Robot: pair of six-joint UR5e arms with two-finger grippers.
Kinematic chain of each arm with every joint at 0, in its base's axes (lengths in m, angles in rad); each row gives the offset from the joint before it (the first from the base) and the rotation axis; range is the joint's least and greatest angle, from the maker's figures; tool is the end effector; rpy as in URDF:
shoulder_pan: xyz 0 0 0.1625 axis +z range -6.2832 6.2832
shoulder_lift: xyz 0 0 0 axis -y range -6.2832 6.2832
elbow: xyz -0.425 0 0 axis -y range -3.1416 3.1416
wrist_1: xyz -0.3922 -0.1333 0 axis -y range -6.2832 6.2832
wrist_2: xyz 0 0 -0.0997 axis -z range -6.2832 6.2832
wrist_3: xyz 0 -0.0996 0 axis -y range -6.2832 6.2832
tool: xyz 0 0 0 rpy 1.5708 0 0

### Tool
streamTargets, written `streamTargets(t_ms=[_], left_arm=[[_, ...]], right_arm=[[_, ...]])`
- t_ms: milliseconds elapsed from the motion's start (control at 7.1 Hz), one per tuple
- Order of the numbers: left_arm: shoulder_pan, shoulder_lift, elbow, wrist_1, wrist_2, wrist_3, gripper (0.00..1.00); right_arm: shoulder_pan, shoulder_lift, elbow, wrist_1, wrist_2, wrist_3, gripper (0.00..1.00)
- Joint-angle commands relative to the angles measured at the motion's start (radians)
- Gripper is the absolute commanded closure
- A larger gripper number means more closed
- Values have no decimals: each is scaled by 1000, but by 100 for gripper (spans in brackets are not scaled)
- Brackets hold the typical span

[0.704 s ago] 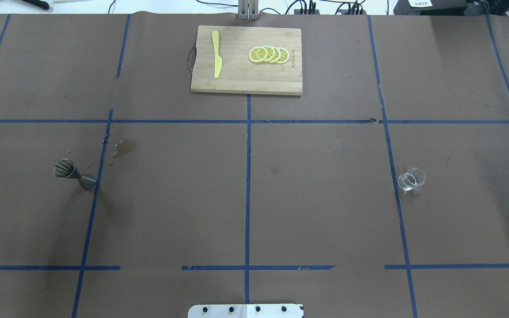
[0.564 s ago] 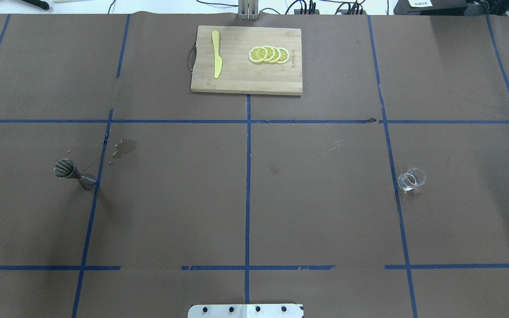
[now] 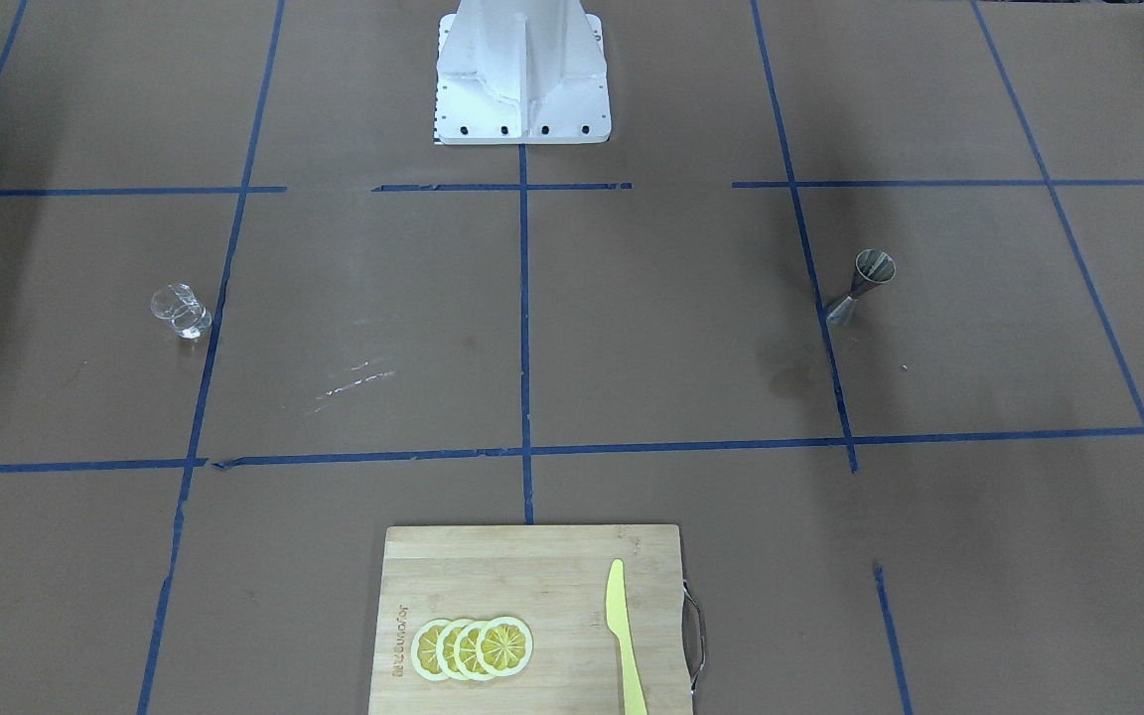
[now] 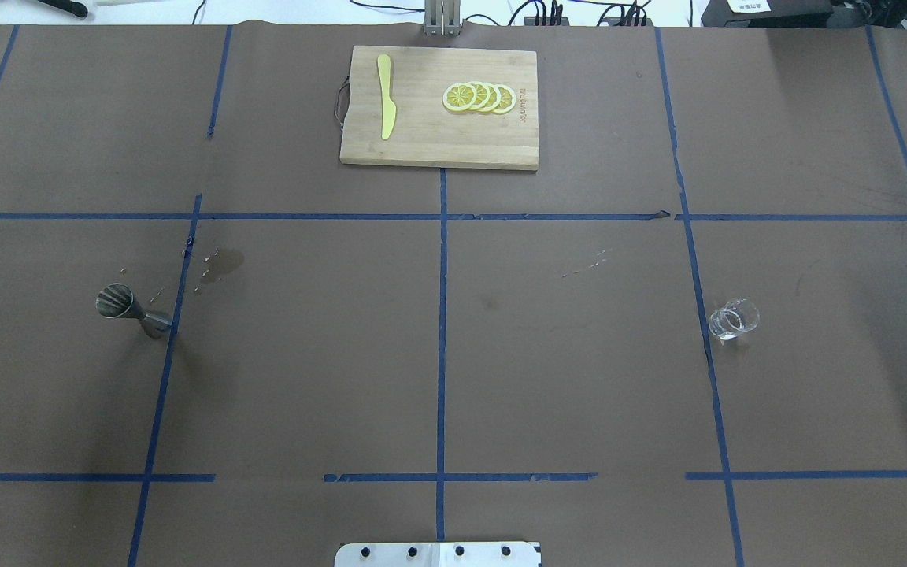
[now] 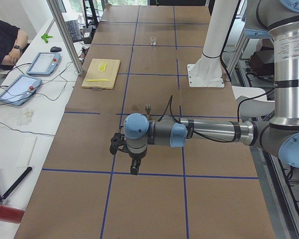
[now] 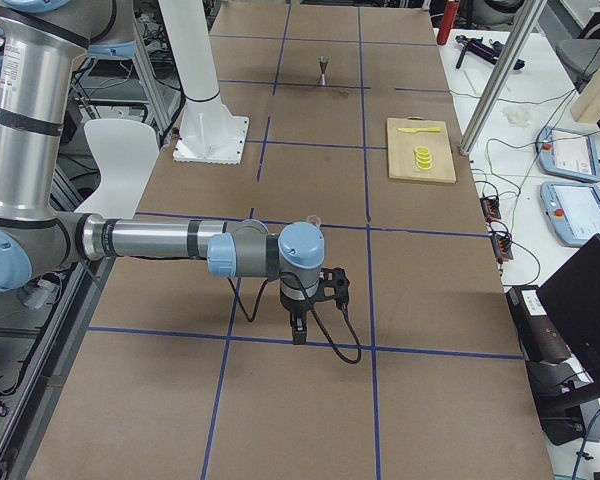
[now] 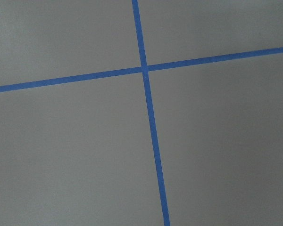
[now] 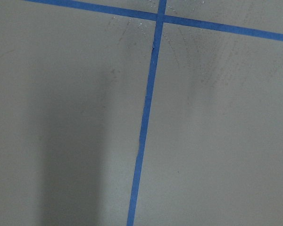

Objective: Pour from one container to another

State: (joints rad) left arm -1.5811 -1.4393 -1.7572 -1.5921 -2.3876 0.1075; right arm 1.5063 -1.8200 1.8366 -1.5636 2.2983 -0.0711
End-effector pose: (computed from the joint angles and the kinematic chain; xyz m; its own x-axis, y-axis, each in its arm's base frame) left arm -0.0652 -0.4398 0.6227 0.6822 0.1551 -0.7145 -0.0633 0.9861 0.1537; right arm 0.0419 -0.3923 0.6399 0.7378 -0.1346 0.6614 0.1171 0.9906 0.0710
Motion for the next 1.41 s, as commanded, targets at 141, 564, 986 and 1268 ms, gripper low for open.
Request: streamTargets(t_ms=[141, 564, 986, 1268], left_arm=[[3, -21, 12, -87, -10, -6, 0], [1, -55, 5, -149, -11, 3, 0], [1, -69, 84, -399, -109, -8, 0], [1, -64, 107, -541, -108, -60, 0]], right_arm=[[0, 60, 17, -1, -10, 7, 0], [0, 108, 4, 17, 10, 14, 0], [0, 105, 4, 19, 24, 14, 0], [0, 108, 7, 17, 32, 17, 0]])
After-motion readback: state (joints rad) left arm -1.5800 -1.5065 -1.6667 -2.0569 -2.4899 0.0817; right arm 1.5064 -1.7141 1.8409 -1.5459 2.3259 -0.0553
